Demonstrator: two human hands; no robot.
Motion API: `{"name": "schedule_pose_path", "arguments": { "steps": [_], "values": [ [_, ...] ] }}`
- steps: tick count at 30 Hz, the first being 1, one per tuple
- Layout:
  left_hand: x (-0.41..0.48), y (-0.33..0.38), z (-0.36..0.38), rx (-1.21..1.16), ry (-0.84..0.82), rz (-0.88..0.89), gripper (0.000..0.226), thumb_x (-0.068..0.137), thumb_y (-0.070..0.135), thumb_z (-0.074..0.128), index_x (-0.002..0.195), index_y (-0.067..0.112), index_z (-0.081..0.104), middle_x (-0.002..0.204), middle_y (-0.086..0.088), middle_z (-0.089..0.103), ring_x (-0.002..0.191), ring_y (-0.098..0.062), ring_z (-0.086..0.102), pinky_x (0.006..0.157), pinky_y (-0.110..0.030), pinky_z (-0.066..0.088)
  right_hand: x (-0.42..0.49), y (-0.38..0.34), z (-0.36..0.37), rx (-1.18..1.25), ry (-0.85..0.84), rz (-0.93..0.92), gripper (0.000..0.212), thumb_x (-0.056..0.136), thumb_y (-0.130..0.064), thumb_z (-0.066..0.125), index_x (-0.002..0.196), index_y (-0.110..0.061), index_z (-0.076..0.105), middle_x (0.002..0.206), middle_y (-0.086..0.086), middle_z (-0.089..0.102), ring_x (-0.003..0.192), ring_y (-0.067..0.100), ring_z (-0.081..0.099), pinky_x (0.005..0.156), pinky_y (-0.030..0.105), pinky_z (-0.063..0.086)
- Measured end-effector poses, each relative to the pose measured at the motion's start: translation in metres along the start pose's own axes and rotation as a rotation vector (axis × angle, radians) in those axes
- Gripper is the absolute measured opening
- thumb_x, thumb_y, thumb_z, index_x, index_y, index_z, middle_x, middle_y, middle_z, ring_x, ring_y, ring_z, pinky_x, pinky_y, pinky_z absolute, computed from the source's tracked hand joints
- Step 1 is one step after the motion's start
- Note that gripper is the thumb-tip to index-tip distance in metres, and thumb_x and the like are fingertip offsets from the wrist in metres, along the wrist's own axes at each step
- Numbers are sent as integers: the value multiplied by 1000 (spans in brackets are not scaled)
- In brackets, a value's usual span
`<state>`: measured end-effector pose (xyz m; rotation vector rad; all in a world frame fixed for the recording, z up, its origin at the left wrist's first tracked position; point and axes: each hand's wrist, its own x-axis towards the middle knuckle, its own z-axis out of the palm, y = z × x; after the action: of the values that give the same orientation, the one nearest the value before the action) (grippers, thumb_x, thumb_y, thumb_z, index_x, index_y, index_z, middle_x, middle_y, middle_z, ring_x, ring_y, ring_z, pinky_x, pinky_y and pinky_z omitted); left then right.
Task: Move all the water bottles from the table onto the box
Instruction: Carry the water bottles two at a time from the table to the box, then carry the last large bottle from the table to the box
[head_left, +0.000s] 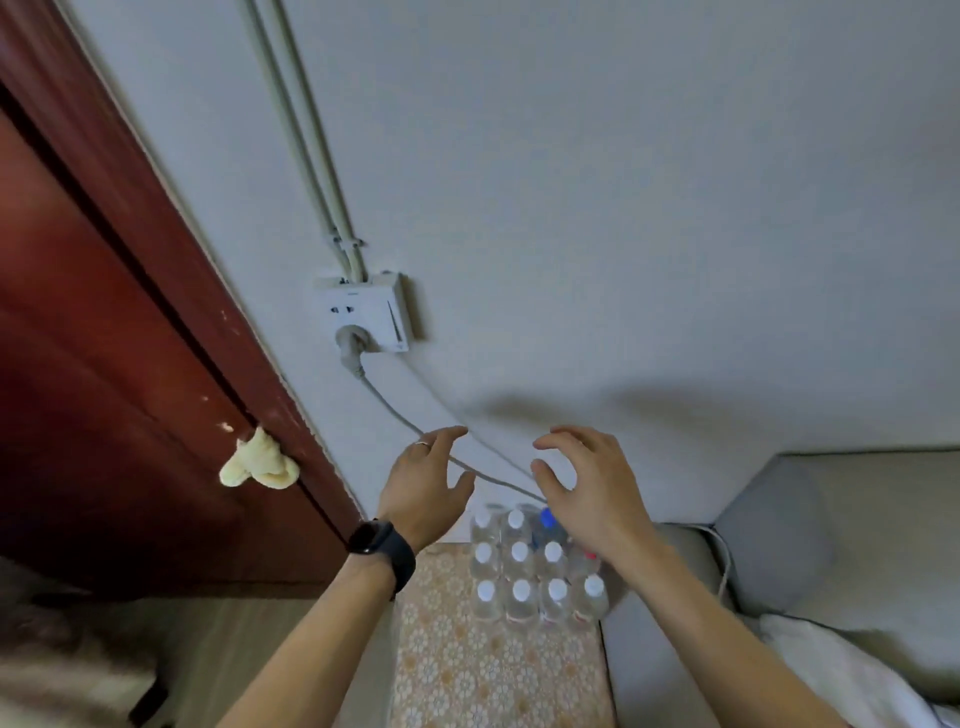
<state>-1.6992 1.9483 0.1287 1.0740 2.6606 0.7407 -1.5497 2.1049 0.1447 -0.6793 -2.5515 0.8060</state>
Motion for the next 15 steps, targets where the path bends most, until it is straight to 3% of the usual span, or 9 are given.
{"name": "schedule_pose_path", "arguments": {
  "steps": [8, 15],
  "values": [
    [-89, -15, -46, -5, 251, -234, 53, 94, 36, 58, 144, 29, 42, 145, 3, 46, 130, -19, 46, 106, -36, 41, -4, -39, -18, 86, 63, -228, 22, 89, -24, 71, 110, -23, 72, 118, -6, 64, 115, 18, 51, 91, 14, 31],
    [-245, -72, -69, 85, 444, -581, 50, 90, 36, 63, 138, 29, 49, 136, 1, 55, 123, -22, 53, 106, -38, 41, -49, -121, 45, 205, -159, -486, 21, 89, -24, 71, 109, -22, 73, 119, -5, 67, 116, 22, 54, 93, 27, 43]
  ]
}}
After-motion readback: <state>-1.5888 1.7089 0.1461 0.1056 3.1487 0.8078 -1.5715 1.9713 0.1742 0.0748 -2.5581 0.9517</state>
